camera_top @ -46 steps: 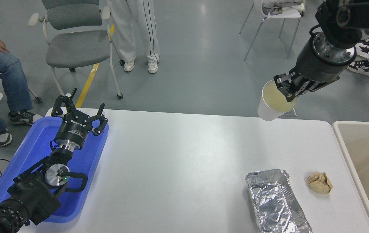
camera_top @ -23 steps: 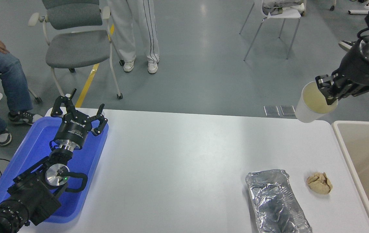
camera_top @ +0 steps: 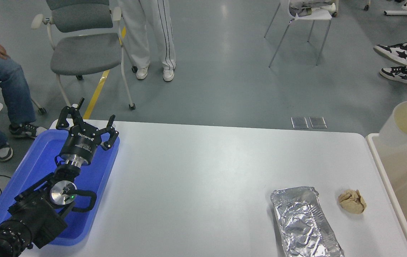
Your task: Pick up paper cup place in dustbin
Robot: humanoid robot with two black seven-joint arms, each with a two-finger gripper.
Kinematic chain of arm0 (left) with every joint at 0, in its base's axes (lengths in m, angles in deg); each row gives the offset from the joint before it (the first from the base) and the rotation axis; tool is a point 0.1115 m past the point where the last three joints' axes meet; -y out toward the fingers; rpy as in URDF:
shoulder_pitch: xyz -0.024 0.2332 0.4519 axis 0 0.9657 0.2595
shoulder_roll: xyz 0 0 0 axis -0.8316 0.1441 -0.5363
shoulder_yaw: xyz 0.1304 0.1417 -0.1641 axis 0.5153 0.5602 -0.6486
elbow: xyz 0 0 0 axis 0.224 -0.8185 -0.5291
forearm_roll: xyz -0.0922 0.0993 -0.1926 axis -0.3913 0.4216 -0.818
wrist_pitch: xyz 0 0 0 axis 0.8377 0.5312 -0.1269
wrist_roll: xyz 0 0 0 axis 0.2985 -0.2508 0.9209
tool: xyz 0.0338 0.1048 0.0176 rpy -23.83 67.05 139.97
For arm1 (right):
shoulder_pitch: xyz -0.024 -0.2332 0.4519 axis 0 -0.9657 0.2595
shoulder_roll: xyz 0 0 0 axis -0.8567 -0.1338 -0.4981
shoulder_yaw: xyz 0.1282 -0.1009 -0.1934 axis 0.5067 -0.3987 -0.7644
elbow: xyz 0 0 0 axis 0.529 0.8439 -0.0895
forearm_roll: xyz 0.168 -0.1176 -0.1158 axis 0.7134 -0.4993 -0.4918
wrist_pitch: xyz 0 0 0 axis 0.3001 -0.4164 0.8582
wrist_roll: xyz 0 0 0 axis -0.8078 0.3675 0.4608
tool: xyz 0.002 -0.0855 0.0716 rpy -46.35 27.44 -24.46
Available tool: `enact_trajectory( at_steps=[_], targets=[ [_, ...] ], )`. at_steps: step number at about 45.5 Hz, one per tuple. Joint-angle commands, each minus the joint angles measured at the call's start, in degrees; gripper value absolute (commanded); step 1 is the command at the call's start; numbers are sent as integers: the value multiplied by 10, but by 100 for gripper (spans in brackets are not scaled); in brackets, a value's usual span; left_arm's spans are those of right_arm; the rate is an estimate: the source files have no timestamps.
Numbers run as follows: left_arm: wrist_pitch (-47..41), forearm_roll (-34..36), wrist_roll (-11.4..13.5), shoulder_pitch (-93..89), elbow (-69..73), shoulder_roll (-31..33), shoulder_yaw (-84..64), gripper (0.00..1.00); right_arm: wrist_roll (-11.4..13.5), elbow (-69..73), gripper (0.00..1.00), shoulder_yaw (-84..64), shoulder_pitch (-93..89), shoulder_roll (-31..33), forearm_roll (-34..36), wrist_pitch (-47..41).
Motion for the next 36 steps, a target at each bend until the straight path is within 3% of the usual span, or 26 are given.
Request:
enact_trajectory(
  at_steps=[1, 12, 36],
  targets=[
    [0, -1, 0, 0, 0, 0, 0, 100, 0, -33, 0, 2, -12, 88, -68, 0],
    [0, 0, 0, 0, 0, 0, 0, 100, 0, -109, 0, 19, -84, 102, -71, 0],
    [0, 0, 0, 0, 0, 0, 0, 100, 0, -208, 0, 233, -376, 110, -70, 0]
  ],
)
